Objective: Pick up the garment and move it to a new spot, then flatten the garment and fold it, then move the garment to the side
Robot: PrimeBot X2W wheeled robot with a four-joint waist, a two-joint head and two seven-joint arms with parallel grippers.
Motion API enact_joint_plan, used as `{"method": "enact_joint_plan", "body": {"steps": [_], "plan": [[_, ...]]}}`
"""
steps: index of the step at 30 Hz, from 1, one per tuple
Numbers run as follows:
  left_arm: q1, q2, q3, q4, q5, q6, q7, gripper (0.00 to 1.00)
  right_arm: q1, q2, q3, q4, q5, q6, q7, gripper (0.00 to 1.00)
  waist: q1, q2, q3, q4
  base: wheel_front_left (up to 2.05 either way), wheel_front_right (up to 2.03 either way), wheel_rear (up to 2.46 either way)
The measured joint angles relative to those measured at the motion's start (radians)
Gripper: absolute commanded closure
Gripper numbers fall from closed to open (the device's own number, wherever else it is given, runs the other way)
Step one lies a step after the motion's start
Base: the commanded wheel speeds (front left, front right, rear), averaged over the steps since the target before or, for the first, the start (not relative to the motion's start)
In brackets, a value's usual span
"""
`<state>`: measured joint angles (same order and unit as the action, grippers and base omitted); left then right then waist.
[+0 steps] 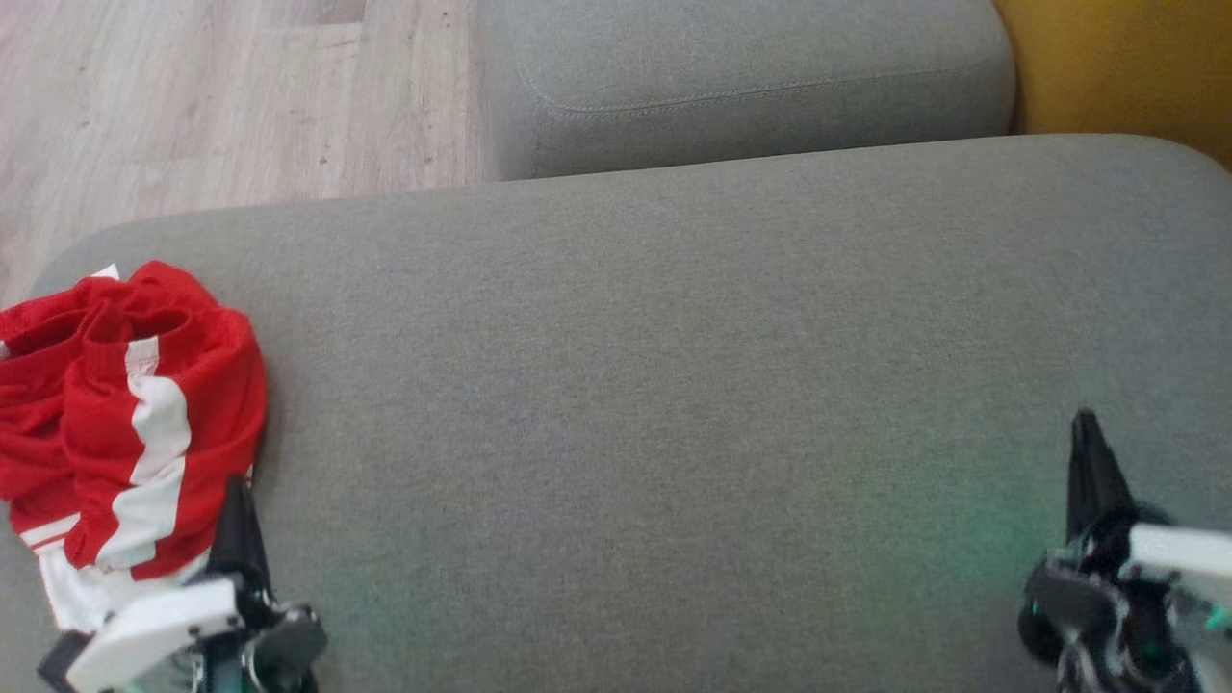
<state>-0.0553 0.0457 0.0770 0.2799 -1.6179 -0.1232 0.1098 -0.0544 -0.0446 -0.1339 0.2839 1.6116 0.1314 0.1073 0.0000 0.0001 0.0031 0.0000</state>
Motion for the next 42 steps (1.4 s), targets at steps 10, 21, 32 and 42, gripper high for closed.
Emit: {"method": "enact_joint_plan", "body": {"steps": [10,21,32,42], "plan": [[0.077,-0.006,-0.017,0.086,0.017,0.0,-0.014,0.0,0.081,0.008,0.017,0.085,-0.003,0.0,-0.011,0.0,0.0,0.0,-0.002,0.001,0.0,0.0,0.0],[0.076,-0.006,-0.045,0.049,0.148,0.012,-0.042,0.0,0.077,0.008,0.033,0.065,-0.153,0.0,-0.04,0.0,0.0,0.0,-0.006,0.003,0.0,0.0,0.0],[0.076,-0.006,-0.083,0.016,0.301,0.045,-0.076,0.0,0.077,0.008,0.068,0.035,-0.316,0.0,-0.073,0.0,0.0,0.0,-0.01,0.008,0.0,0.0,0.0],[0.076,-0.006,-0.116,-0.01,0.423,0.077,-0.104,0.0,0.077,0.008,0.097,0.022,-0.451,0.0,-0.101,0.0,0.0001,0.0,-0.015,0.012,0.0,0.0,0.0]]}}
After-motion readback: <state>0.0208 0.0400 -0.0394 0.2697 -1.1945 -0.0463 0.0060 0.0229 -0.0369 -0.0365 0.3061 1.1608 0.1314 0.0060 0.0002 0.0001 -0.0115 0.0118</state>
